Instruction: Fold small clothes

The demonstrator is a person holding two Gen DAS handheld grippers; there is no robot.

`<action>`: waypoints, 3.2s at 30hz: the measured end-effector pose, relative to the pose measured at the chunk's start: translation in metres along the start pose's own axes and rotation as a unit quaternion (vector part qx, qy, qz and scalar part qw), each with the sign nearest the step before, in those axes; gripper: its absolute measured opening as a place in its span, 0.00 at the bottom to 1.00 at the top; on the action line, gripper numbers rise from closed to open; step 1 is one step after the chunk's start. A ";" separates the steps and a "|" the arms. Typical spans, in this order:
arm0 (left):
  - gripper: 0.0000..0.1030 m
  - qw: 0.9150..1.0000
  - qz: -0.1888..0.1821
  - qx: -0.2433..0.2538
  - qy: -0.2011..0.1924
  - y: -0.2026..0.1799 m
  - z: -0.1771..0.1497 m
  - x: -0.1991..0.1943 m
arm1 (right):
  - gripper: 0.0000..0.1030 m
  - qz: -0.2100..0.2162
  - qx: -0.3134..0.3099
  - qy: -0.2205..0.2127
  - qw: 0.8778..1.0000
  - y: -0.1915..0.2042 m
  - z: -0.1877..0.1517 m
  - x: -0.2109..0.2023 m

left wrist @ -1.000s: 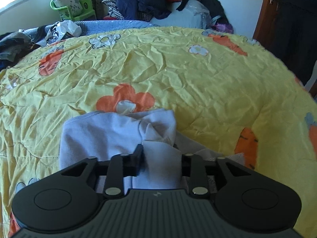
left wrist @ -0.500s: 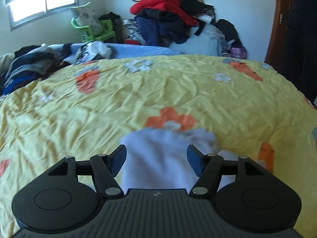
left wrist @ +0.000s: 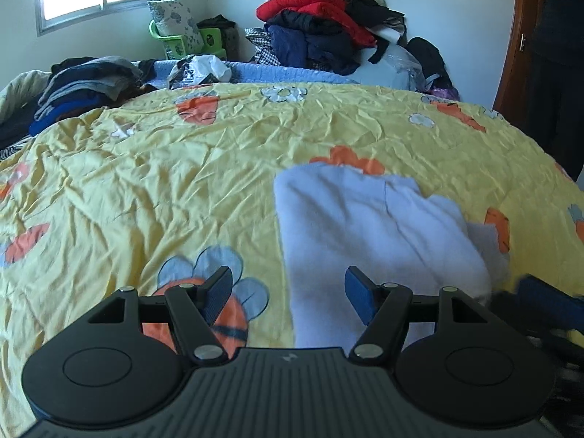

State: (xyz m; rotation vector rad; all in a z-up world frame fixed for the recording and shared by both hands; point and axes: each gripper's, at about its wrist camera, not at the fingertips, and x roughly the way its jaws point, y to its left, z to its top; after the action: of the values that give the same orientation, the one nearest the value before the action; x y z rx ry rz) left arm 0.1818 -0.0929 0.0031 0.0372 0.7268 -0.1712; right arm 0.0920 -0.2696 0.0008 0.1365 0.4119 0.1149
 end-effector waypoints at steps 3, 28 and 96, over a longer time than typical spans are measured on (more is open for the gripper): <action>0.66 1.000 0.013 0.011 -0.007 0.004 -0.009 -0.006 | 0.40 -0.022 -0.017 0.023 0.999 0.009 -0.004 0.018; 0.72 0.999 -0.016 0.048 0.000 -0.019 -0.035 -0.008 | 0.40 -0.005 0.018 0.022 1.000 0.000 -0.020 -0.001; 0.60 0.999 -0.009 -0.027 -0.019 0.088 0.001 0.025 | 0.49 -0.034 0.091 0.056 0.994 0.001 0.004 0.102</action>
State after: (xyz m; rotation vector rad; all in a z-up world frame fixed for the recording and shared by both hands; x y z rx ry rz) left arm 0.2159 -0.0096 -0.0155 -0.0249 0.6930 -0.1691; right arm 0.1868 -0.2552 -0.0355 0.2955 0.5394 0.0175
